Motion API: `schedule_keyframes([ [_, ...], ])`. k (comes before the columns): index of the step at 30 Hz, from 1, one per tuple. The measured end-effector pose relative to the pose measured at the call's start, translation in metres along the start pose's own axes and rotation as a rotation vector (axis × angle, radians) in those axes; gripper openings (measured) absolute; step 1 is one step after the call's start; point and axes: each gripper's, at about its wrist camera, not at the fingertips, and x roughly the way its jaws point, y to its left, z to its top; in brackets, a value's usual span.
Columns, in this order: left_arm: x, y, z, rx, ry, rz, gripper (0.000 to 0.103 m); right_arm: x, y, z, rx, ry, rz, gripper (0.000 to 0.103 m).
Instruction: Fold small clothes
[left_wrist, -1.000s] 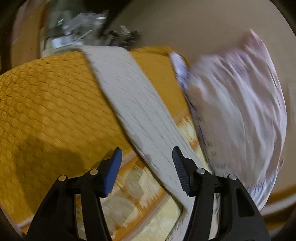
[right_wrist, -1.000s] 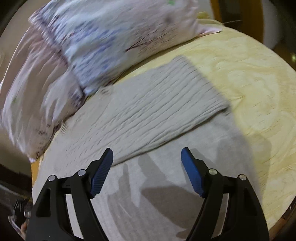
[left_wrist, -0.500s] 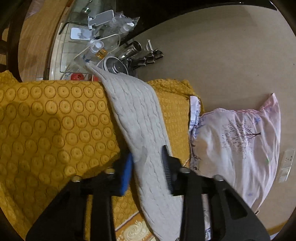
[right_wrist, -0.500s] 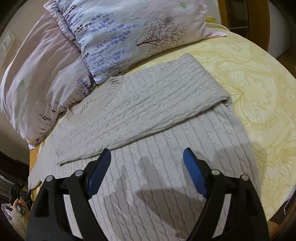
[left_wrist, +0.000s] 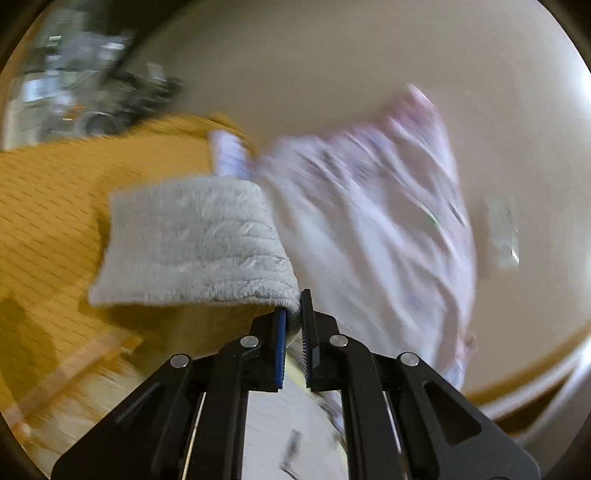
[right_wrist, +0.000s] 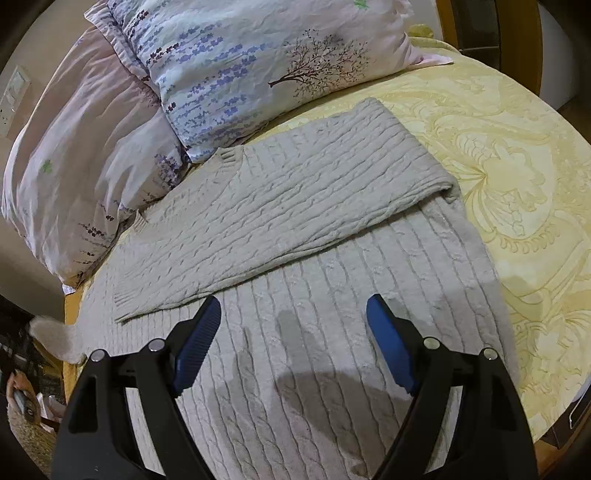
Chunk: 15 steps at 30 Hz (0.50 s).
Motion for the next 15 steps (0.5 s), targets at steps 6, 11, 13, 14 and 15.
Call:
schedule_keyframes([
  [6, 0.055, -0.075, -0.085, 0.156, 0.193, -0.155, 0.006, -0.002, -0.007, -0.001, 0.005, 0.002, 0.009, 0.081],
  [11, 0.106, -0.094, -0.182, 0.292, 0.39, -0.139, 0.006, -0.005, -0.018, -0.001, 0.013, 0.003, 0.002, 0.081],
  [13, 0.128, -0.091, -0.232, 0.4, 0.49, -0.064, 0.006, -0.005, -0.023, 0.0, 0.018, 0.008, -0.001, 0.081],
  [14, 0.133, -0.089, -0.245, 0.428, 0.52, -0.042, 0.006, -0.005, -0.025, 0.001, 0.018, 0.011, -0.002, 0.081],
  [15, 0.141, -0.085, -0.264, 0.468, 0.565, -0.005, 0.006, -0.006, -0.025, 0.002, 0.013, 0.012, -0.001, 0.081],
])
